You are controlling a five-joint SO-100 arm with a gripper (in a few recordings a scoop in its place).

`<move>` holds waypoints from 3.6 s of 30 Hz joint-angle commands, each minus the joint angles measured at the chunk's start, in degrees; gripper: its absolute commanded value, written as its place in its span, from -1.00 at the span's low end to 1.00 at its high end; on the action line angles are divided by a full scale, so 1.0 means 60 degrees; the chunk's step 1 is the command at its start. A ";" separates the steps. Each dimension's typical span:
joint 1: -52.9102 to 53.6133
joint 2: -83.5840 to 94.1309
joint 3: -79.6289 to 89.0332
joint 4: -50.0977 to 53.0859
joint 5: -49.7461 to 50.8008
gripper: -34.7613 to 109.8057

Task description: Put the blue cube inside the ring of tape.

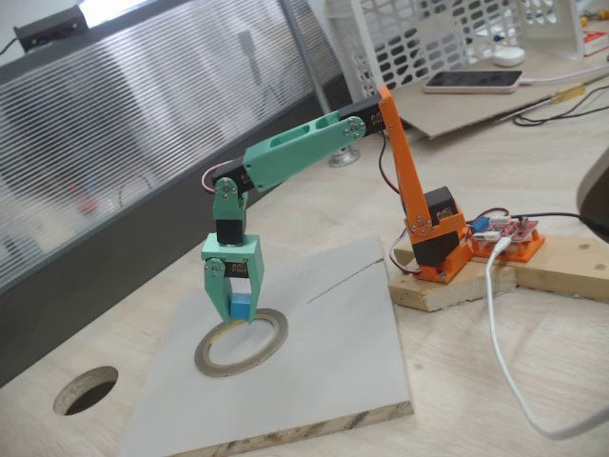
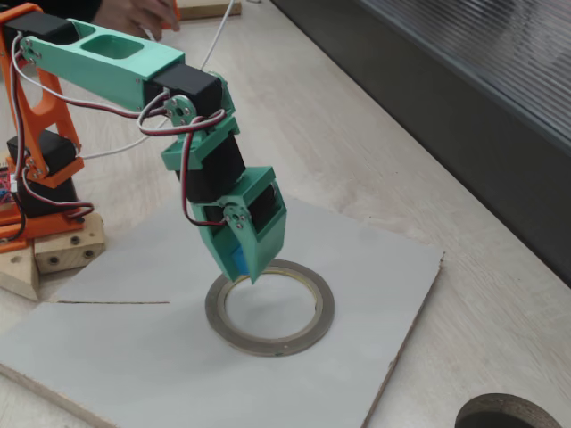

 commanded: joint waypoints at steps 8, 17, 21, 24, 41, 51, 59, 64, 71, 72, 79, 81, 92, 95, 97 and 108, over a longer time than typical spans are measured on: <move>-0.0117 0.0322 -0.0015 -0.0073 0.0015 -0.50; -0.0044 -0.0015 -0.1436 0.0059 0.0029 -0.50; -0.0044 -0.1245 -0.2417 0.0088 0.0029 -0.50; -0.0044 -0.1611 -0.2959 0.0088 0.0044 -0.50; -0.0029 -0.3296 -0.5317 0.3091 0.0073 -0.50; -0.0015 -0.3354 -0.5332 0.3472 0.0073 -0.50; -0.0015 -0.3369 -0.5347 0.3896 0.0117 -0.50; -0.0015 -0.3369 -0.5361 0.3896 0.0117 -0.50; -0.0015 -0.3384 -0.5464 0.3911 0.0103 -0.50; -0.0015 -0.3413 -0.5625 0.3911 0.0103 -0.50; -0.0088 -0.4336 -0.6563 0.3911 0.0088 -0.50; -0.0103 -0.4336 -0.6533 0.3911 0.0088 -0.50; -0.0117 -0.4336 -0.6577 0.5171 0.0132 -0.50; -0.0117 -0.4321 -0.6577 0.5156 0.0117 -0.50; -0.0088 -0.4321 -0.6533 0.5156 0.0117 -0.50; -0.0044 -0.4321 -0.6475 0.5200 0.0088 -0.50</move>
